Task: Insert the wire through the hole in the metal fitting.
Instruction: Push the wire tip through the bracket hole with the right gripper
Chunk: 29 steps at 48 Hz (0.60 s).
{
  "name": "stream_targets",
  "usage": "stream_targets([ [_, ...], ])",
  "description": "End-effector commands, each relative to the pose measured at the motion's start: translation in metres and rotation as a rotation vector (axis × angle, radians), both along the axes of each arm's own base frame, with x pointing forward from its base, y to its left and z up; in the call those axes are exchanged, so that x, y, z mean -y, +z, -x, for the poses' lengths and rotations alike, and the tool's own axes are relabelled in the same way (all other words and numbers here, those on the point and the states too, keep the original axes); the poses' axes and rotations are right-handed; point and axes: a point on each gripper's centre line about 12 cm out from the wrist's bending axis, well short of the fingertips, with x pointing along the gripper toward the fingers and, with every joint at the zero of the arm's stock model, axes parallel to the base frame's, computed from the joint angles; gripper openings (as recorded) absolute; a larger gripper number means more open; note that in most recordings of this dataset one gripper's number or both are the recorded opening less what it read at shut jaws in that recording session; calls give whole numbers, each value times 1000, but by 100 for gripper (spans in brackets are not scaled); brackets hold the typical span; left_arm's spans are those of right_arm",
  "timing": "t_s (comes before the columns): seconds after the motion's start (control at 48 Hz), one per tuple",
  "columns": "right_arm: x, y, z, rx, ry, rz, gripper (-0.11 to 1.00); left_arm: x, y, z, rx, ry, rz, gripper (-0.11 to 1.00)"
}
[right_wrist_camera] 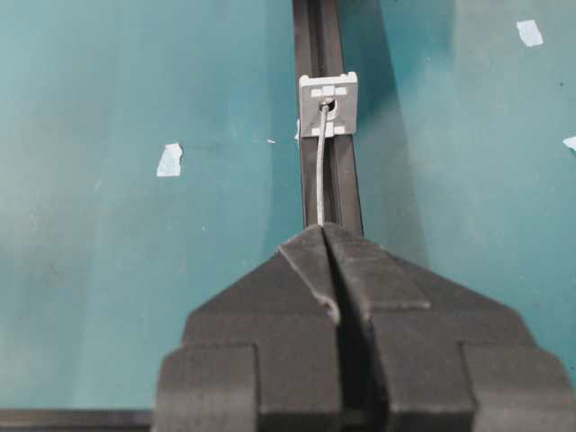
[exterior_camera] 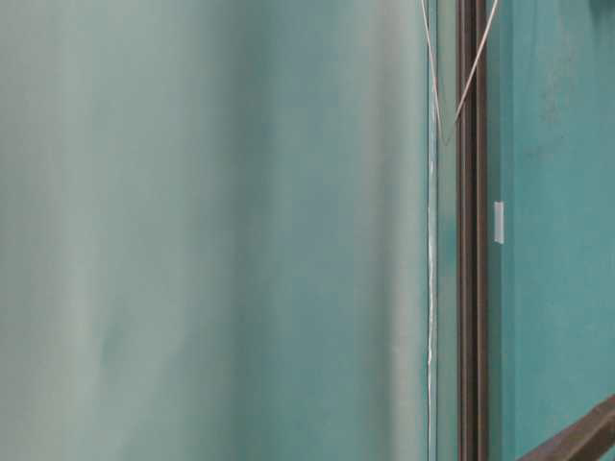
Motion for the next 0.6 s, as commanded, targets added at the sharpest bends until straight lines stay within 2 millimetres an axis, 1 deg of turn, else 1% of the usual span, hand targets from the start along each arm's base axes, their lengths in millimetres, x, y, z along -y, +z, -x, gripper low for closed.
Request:
stream_targets([
  [0.0,-3,11,-4,39,3,-16,-1,2,9,-4,34,-3,8,84],
  [0.584,3,4,-17,28,-33,-14,-1,2,8,-4,27,-3,6,84],
])
